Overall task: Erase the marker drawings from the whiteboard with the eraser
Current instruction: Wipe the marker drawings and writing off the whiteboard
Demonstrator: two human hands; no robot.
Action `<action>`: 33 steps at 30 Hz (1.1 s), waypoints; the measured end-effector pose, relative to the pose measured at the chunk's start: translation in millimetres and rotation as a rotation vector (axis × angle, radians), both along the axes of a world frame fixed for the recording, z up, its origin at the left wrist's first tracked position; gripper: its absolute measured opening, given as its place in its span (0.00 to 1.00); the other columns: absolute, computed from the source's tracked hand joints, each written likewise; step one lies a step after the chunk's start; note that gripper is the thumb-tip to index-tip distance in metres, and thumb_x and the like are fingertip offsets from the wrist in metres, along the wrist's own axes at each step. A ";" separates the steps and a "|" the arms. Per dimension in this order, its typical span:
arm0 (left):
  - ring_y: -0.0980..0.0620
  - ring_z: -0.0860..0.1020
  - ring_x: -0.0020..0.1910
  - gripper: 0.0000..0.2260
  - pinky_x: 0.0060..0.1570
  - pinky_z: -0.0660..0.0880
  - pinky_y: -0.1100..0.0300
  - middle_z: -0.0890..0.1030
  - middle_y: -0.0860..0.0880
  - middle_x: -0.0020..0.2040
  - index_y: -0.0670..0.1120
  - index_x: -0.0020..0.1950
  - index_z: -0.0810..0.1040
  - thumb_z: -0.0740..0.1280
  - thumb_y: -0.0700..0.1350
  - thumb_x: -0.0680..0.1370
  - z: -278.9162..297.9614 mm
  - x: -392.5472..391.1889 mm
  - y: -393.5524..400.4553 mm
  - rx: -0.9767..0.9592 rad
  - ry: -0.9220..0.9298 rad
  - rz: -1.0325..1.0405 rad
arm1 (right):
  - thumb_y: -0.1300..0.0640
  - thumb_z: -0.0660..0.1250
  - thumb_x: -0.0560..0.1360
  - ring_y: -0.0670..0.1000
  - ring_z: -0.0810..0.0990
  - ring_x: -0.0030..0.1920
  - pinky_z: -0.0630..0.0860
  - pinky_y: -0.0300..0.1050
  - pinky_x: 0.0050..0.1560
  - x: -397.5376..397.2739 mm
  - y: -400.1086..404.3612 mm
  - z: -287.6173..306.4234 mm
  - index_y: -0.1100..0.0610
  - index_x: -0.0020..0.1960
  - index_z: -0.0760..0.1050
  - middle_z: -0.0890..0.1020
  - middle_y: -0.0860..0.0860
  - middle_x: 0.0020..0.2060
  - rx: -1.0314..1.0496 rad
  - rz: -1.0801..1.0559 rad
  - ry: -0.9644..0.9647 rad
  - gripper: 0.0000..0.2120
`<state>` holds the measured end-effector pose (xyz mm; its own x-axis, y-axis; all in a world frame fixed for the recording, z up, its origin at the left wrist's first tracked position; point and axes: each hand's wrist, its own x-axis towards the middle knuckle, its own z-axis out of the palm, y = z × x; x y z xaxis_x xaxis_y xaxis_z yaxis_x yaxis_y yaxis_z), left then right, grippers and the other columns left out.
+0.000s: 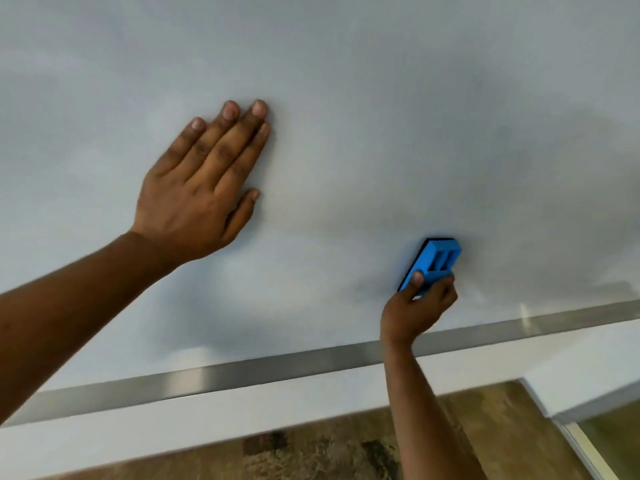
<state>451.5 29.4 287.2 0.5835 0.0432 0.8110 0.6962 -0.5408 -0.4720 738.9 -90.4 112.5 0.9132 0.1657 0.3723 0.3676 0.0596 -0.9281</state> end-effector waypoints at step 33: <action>0.45 0.54 0.88 0.30 0.87 0.52 0.48 0.52 0.45 0.89 0.40 0.87 0.59 0.60 0.47 0.86 -15.2 -149.4 37.8 0.104 -0.057 0.059 | 0.54 0.63 0.83 0.49 0.74 0.71 0.73 0.35 0.69 -339.4 23.0 -45.8 0.58 0.80 0.63 0.71 0.51 0.71 -0.079 0.437 -0.005 0.26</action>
<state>302.1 67.2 272.0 0.5354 -0.0104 0.8446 0.7524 -0.4483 -0.4825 399.5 -67.4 66.7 0.7495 0.5639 0.3469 0.3280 0.1389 -0.9344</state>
